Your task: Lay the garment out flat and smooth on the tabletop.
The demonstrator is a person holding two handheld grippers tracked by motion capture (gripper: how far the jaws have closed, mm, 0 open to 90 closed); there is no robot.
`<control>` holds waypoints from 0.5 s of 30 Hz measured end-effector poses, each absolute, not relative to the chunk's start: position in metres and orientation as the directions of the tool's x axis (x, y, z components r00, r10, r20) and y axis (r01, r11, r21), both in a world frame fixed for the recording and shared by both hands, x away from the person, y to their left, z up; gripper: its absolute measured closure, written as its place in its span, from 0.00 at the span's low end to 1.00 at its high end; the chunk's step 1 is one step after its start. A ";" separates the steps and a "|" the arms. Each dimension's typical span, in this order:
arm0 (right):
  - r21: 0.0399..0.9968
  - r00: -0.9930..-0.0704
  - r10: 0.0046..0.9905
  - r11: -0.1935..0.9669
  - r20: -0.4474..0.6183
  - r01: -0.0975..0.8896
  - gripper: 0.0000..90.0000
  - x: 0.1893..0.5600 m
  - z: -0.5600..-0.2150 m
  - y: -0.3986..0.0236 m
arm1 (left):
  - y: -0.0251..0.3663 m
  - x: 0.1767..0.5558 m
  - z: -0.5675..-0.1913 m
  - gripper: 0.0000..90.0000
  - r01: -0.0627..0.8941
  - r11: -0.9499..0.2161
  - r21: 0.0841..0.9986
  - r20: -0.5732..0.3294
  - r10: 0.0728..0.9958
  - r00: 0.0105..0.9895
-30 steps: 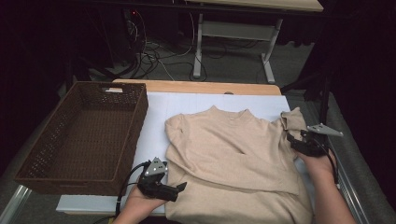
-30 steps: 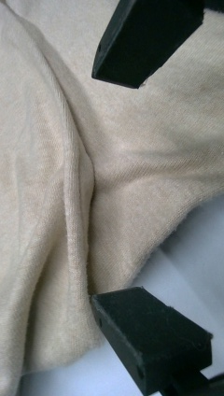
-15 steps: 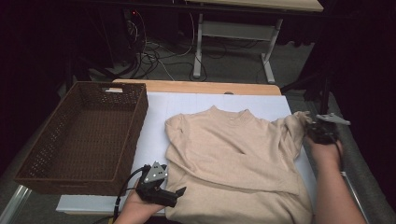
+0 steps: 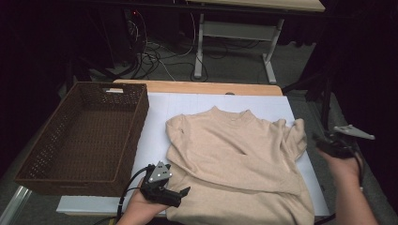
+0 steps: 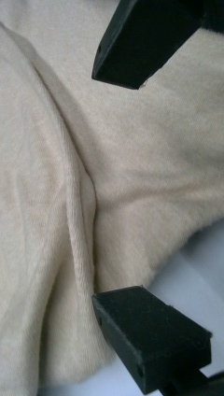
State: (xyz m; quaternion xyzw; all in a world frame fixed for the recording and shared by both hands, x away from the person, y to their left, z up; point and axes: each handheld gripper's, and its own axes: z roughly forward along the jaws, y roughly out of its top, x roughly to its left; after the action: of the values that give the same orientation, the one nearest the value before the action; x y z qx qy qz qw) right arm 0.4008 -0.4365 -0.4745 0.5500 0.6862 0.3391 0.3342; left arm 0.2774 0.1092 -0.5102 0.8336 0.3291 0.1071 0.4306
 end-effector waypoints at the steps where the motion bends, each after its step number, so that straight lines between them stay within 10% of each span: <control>1: 0.822 -0.188 0.979 0.167 -0.074 0.544 0.51 0.406 -0.481 -0.431 | 0.108 0.277 -0.510 0.00 0.451 -0.420 0.788 -0.098 0.637 0.765; 4: 0.758 -0.177 0.982 0.165 -0.066 0.632 0.50 0.422 -0.502 -0.422 | 0.109 0.277 -0.511 0.00 0.452 -0.420 0.787 -0.100 0.636 0.766; 7: 0.757 -0.179 0.978 0.197 -0.108 0.623 0.95 0.423 -0.509 -0.422 | 0.112 0.279 -0.512 0.00 0.463 -0.407 0.787 -0.117 0.639 0.760; 15: 0.800 0.027 0.990 0.097 -0.139 0.592 0.97 0.412 -0.477 -0.486 | 0.119 0.280 -0.512 0.00 0.476 -0.384 0.791 -0.129 0.657 0.743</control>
State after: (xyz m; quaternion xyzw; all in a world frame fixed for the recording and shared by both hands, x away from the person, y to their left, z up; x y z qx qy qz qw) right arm 0.4125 -0.4864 -0.4766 0.6152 0.6430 0.2707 0.3672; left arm 0.2803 0.1192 -0.5121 0.8253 0.3432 0.1033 0.4364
